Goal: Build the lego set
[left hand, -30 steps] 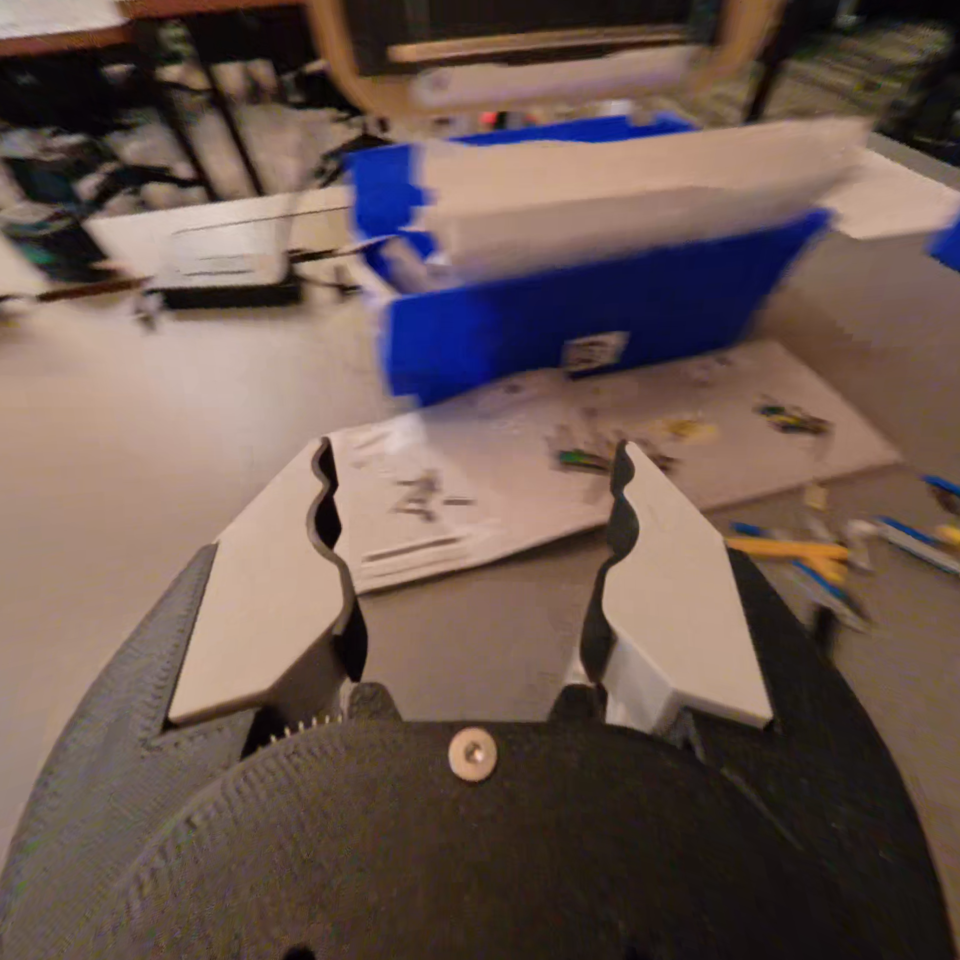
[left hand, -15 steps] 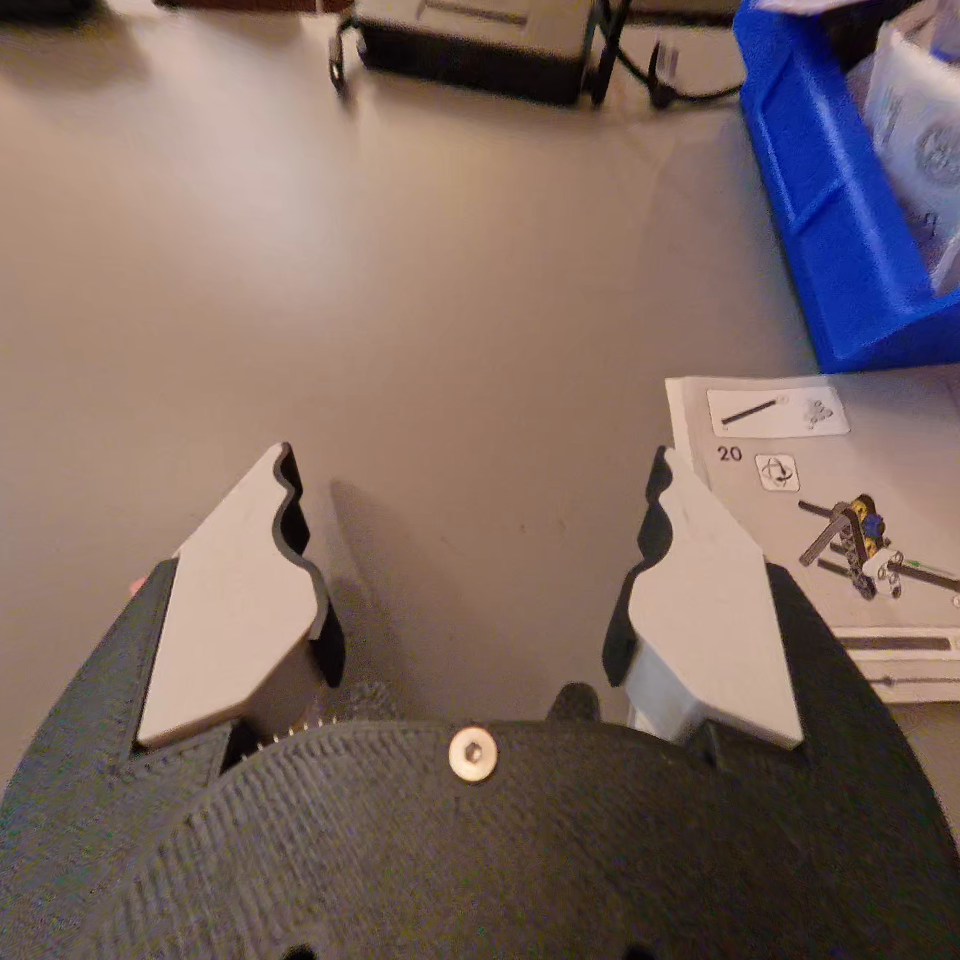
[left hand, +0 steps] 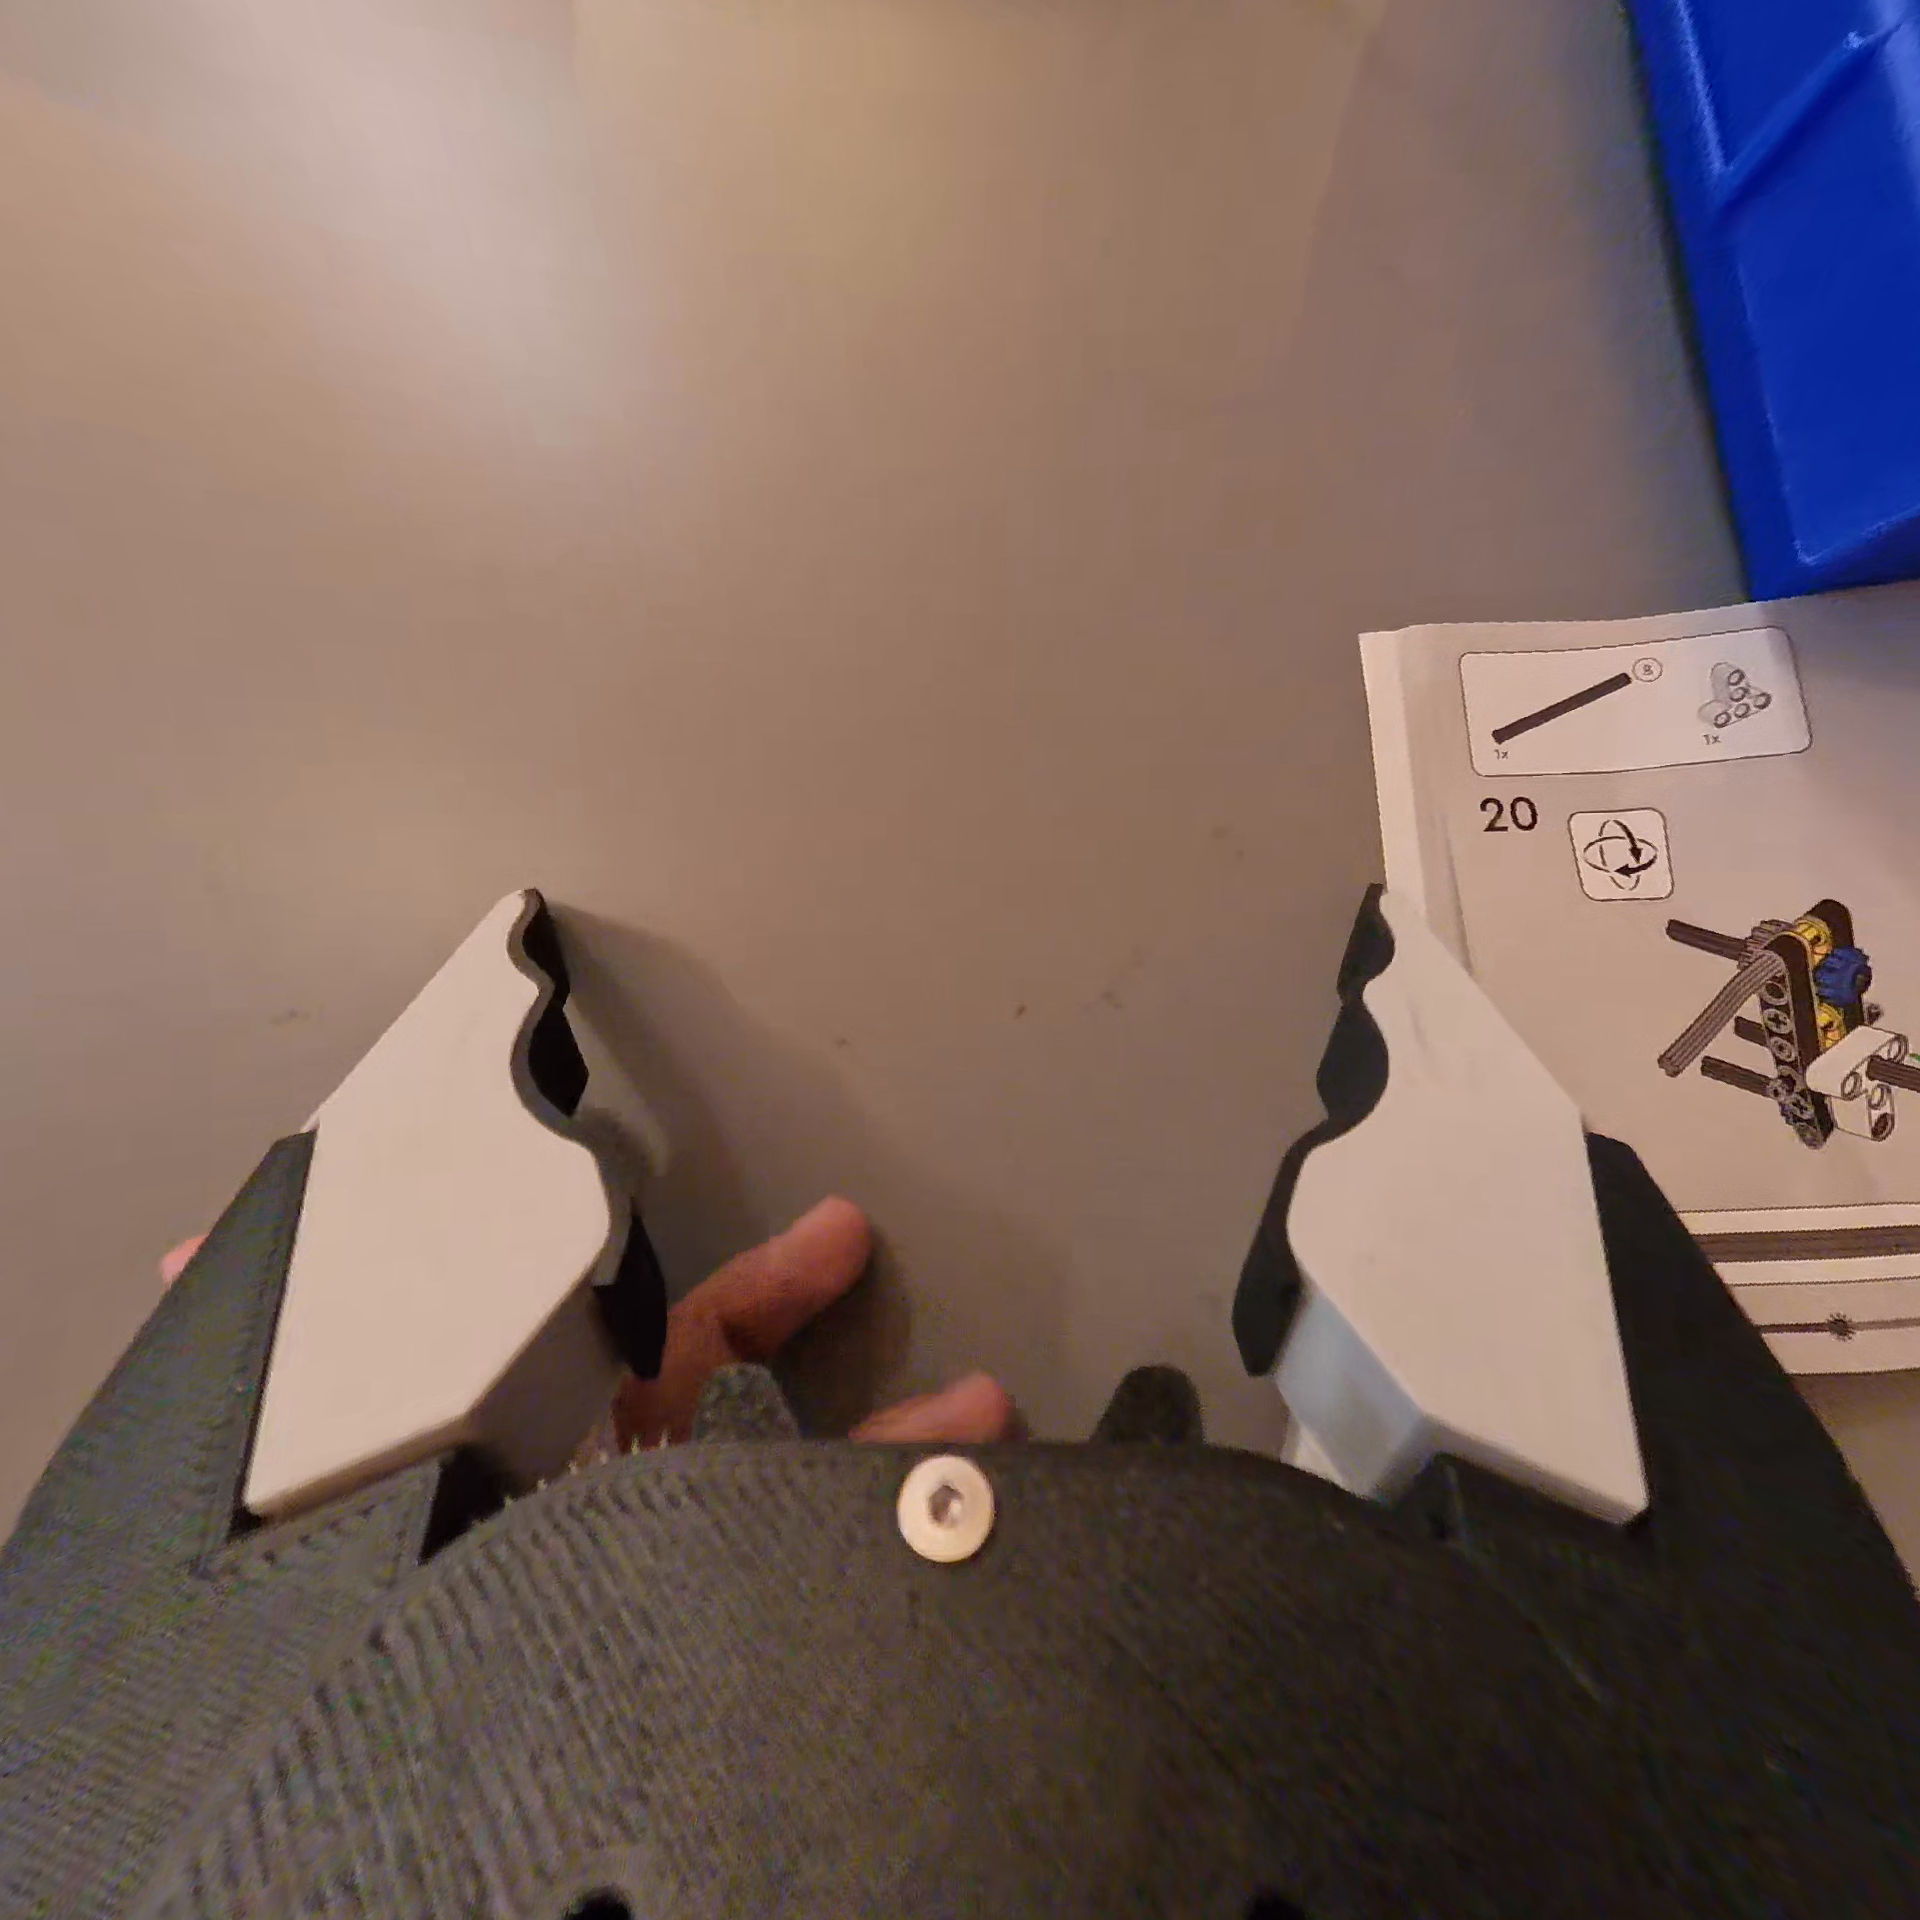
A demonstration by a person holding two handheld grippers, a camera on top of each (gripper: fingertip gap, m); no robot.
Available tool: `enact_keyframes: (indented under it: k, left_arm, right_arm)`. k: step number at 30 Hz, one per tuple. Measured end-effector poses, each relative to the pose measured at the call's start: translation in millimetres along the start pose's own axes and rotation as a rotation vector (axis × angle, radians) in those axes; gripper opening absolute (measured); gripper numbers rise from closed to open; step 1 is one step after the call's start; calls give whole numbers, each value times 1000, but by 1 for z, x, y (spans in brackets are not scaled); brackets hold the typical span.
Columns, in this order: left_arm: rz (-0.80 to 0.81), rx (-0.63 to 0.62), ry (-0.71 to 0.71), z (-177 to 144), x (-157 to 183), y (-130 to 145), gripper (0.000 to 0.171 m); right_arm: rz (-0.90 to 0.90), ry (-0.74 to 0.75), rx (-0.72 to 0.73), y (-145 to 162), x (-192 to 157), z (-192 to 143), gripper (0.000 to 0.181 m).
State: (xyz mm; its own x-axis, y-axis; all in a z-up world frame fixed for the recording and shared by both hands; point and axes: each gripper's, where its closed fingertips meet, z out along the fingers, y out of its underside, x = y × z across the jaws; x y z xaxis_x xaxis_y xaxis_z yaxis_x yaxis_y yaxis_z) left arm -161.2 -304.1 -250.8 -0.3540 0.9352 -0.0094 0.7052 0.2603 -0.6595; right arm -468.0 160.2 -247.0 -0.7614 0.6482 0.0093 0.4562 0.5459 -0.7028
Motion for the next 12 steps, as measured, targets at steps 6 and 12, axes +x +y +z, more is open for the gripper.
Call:
enact_keyframes:
  k: [6,12]
  left_arm:
    - [21,22,-43,-3,0,-1,146]
    - [5,16,-52,-3,-2,0,147]
  right_arm:
    - [0,0,-1,0,0,0,146]
    - [0,0,-1,0,0,0,146]
